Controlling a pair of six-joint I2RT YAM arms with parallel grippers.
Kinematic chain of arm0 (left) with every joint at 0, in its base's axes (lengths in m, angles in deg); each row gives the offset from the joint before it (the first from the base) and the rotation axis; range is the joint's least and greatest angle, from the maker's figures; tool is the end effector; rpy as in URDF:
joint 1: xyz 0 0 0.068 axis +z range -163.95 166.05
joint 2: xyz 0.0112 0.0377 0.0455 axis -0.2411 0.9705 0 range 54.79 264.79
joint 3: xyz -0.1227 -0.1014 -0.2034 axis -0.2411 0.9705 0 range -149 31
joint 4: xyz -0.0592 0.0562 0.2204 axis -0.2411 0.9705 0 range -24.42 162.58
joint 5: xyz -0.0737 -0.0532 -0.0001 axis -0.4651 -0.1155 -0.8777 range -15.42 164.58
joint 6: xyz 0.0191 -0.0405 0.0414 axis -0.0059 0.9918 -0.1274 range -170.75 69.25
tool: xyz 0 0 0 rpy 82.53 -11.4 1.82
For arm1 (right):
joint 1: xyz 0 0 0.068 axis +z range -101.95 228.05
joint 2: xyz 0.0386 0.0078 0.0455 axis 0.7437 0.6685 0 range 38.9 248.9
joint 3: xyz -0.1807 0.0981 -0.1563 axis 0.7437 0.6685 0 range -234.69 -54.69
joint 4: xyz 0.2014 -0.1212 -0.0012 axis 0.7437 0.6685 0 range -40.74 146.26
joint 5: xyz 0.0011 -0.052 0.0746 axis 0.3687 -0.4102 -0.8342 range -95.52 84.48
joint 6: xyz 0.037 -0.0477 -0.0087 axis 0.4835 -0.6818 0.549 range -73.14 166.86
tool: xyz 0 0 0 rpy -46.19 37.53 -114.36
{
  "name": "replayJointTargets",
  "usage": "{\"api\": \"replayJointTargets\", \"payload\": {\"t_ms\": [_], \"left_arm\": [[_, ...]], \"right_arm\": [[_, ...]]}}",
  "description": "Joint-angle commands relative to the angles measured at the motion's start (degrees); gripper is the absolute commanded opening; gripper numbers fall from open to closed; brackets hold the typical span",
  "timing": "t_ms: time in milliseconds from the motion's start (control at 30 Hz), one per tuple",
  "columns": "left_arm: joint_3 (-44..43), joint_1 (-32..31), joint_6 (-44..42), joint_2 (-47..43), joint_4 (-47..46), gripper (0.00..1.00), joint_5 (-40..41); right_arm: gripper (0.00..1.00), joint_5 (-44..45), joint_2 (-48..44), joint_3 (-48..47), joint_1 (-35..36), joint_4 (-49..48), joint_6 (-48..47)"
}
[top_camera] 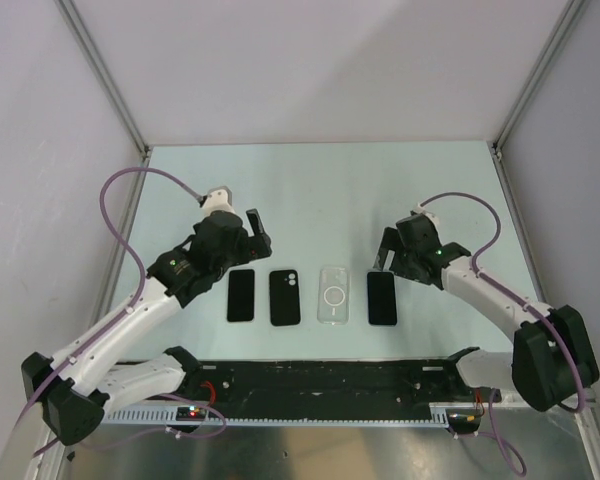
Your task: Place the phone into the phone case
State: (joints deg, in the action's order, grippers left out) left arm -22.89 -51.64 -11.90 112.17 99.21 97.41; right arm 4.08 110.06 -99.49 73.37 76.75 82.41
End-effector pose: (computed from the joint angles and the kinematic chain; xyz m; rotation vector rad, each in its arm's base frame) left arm 0.1675 -0.1071 0.2998 -0.2396 2.1655 -0.3238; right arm 0.2117 0.0917 0.2106 0.2920 2.4899 0.2329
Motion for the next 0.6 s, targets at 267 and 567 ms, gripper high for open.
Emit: {"api": "replayJointTargets", "payload": {"t_ms": [267,567], "left_arm": [[-0.05,0.99,0.48,0.1,-1.9,0.98,-2.16],[0.62,1.09,2.2,2.28,-3.18,0.98,-5.14]], "right_arm": [[1.0,2.42,4.56,3.65,5.23,-3.63,3.7],[1.0,3.4,2.07,5.92,7.98,-0.81,3.95]]}}
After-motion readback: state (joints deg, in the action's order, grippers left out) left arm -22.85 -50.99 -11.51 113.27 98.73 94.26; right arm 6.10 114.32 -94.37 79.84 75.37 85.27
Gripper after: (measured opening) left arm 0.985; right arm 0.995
